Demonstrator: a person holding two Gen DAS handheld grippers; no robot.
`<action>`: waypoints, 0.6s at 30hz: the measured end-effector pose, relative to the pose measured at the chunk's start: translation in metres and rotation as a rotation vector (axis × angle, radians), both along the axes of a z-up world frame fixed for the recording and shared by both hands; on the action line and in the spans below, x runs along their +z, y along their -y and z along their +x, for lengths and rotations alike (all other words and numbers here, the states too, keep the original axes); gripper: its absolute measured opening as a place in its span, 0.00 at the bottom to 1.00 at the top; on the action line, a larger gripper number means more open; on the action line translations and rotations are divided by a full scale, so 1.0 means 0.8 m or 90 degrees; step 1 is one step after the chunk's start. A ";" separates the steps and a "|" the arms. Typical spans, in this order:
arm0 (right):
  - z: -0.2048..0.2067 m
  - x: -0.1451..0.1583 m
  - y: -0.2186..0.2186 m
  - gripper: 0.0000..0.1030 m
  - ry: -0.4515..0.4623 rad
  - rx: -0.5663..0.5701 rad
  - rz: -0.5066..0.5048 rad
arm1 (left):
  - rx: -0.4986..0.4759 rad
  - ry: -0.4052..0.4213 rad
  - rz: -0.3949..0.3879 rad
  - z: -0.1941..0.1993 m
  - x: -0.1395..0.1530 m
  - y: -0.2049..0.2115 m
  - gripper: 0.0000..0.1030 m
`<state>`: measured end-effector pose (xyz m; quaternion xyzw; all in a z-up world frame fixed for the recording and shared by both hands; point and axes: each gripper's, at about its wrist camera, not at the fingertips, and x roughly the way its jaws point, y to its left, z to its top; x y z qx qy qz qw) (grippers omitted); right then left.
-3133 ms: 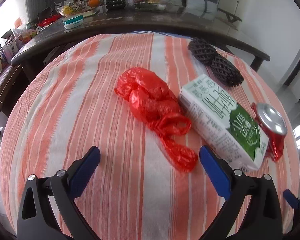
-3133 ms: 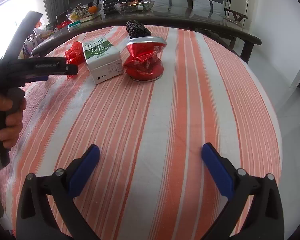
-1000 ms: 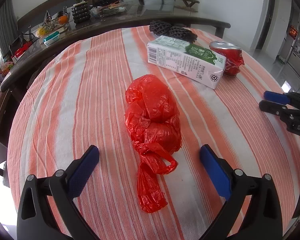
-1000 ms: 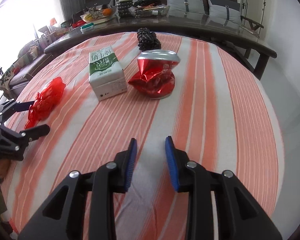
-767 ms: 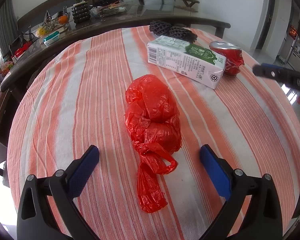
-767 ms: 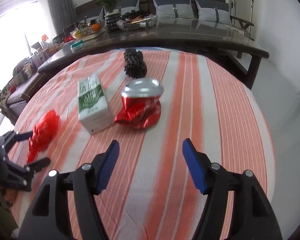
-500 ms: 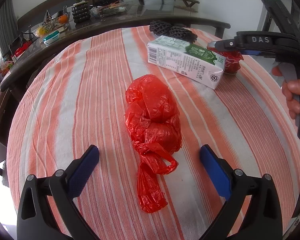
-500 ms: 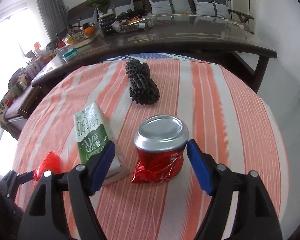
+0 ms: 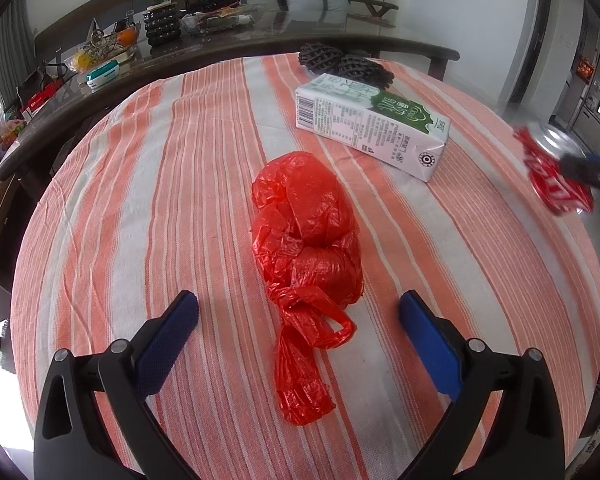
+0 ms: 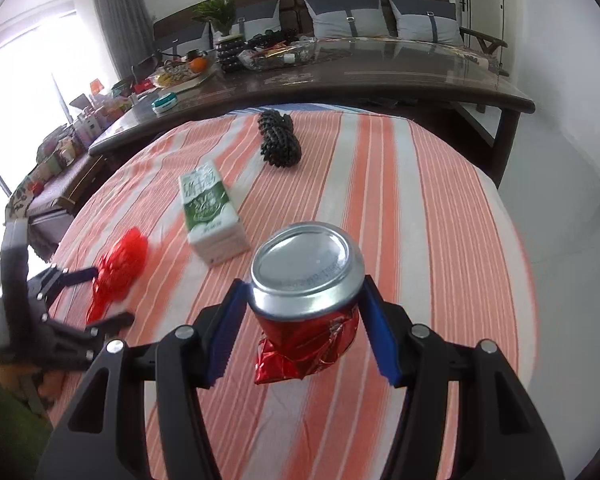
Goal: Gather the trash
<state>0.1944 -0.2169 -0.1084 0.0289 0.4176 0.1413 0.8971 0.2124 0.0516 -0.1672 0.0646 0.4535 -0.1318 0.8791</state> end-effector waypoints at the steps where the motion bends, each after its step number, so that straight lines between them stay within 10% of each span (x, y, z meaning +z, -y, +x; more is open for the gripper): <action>1: -0.016 -0.001 0.004 0.55 0.000 0.005 -0.001 | -0.003 0.000 -0.012 0.000 0.001 -0.003 0.96; 9: -0.092 -0.011 0.039 0.55 0.000 -0.001 0.028 | 0.009 0.008 0.005 0.017 0.010 0.005 0.93; 13: -0.104 -0.006 0.073 0.55 0.002 -0.029 0.051 | -0.016 0.000 0.037 0.024 0.009 0.030 0.47; 18: -0.128 0.003 0.147 0.55 0.015 -0.087 0.069 | -0.049 0.017 0.032 -0.005 0.032 0.070 0.41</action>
